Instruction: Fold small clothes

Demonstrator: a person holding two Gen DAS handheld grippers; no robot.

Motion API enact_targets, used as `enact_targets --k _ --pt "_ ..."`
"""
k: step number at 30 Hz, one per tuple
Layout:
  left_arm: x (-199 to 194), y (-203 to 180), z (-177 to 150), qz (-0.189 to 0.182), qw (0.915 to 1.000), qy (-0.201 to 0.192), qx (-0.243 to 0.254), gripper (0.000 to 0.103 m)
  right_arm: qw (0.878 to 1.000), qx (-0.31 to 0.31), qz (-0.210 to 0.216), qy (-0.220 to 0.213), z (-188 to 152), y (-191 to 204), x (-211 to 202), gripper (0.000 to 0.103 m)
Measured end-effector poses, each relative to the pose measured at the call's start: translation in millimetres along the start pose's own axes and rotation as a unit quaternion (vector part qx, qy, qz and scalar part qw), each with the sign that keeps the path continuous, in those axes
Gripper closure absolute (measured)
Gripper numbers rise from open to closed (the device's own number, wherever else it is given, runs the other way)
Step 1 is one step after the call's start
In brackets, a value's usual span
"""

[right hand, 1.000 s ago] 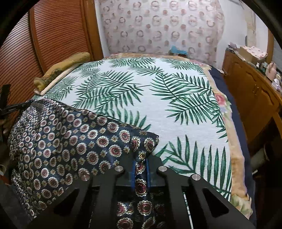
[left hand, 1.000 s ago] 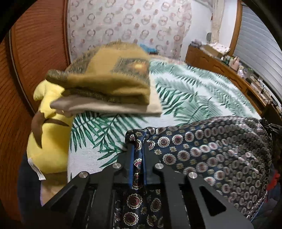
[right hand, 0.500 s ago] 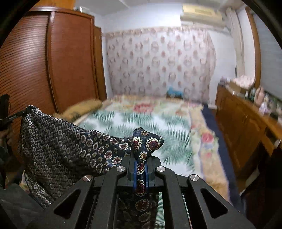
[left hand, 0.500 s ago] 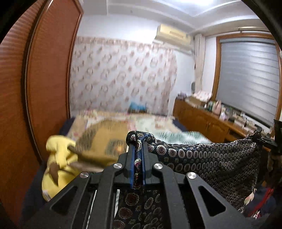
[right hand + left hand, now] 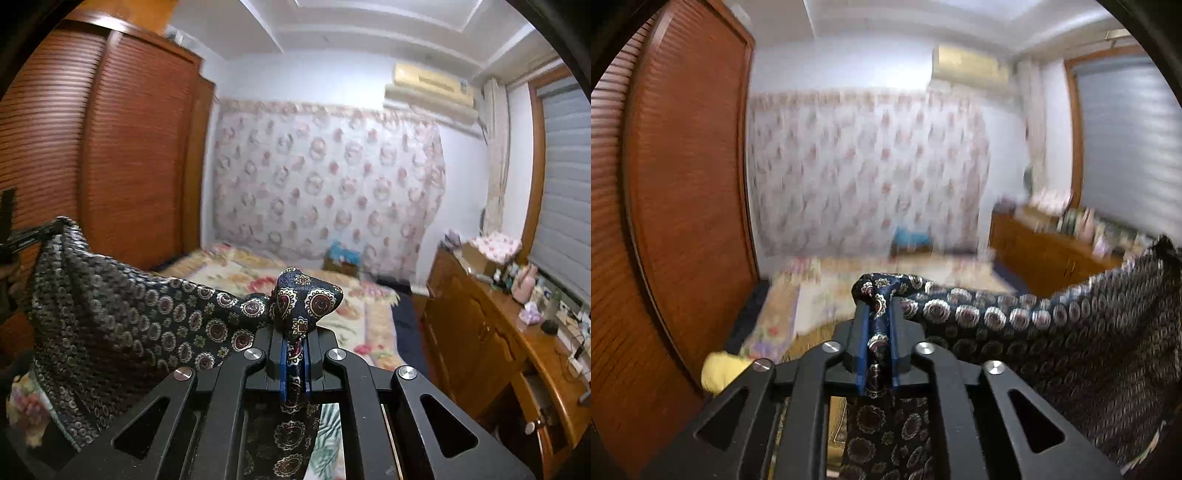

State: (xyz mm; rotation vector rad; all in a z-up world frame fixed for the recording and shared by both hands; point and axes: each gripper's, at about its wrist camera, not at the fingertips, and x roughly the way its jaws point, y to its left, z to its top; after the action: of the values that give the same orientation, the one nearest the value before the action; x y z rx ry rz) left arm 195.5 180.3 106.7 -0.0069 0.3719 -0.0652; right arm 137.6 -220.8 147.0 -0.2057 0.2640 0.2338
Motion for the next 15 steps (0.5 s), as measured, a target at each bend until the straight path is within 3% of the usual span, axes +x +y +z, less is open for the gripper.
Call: enact_targets --k 2,4,6,12,15 --pt "38 7 -14 -0.003 0.9992 0.040 -0.003 0.083 0.999 0.010 -0.011 0.051 -6 9 52 0.089" --pt "61 12 -31 0.006 0.9978 0.066 0.004 0.082 0.996 0.018 -0.029 0.086 -22 10 92 0.064" --pt "69 13 -44 0.003 0.9965 0.084 0.006 0.069 0.992 0.030 -0.031 0.119 -41 11 119 0.053" --pt "60 12 -81 -0.020 0.9937 0.110 0.010 0.030 0.986 0.053 -0.024 0.155 -92 13 146 0.044" --pt "48 0 -99 -0.033 0.9919 0.121 0.021 0.028 0.985 0.049 -0.016 0.165 -103 11 147 0.042"
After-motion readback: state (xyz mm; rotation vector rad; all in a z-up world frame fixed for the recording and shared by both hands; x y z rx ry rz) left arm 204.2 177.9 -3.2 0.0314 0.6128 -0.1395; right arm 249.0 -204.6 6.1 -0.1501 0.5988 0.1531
